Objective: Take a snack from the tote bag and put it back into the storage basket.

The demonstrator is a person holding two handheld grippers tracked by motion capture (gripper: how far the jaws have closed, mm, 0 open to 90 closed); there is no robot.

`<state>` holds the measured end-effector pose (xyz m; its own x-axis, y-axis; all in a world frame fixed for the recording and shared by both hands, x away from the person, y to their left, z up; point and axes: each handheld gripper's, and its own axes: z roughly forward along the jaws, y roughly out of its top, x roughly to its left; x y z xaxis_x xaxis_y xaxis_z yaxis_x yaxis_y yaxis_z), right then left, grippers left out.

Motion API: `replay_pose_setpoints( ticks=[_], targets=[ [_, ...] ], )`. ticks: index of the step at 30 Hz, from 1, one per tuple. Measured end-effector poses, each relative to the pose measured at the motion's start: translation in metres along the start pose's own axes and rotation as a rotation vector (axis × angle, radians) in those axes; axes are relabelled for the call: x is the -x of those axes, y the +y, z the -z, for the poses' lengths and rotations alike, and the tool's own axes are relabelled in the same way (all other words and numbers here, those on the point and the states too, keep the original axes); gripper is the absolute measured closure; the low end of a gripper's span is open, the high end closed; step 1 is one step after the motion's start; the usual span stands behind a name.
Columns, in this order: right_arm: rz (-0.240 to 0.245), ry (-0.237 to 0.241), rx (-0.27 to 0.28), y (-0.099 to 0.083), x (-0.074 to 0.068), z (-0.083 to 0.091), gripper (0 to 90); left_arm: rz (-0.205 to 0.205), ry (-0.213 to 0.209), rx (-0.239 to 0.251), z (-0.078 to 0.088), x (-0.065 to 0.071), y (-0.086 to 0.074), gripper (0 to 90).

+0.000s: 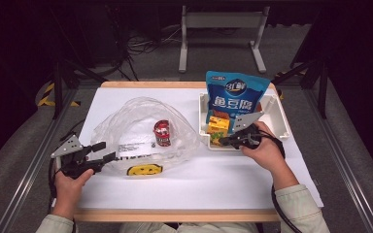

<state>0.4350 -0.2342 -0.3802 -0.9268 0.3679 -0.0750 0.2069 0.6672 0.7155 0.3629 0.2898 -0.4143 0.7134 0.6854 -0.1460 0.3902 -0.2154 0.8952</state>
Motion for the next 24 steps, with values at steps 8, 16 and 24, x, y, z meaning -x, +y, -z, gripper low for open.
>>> replay_pose_setpoints(
  ticks=[8,16,24],
  targets=[
    [-0.021,-0.034,-0.029,-0.006,0.005,-0.005,90.0,-0.001,0.000,0.000,0.000,0.000,0.000,37.2],
    [-0.072,-0.075,-0.038,-0.012,0.011,-0.007,90.0,-0.001,0.000,-0.001,0.000,0.000,0.000,37.1],
    [-0.081,-0.089,-0.048,-0.014,0.014,-0.009,90.0,0.001,0.001,0.000,0.000,0.000,0.000,37.1]
  ],
)
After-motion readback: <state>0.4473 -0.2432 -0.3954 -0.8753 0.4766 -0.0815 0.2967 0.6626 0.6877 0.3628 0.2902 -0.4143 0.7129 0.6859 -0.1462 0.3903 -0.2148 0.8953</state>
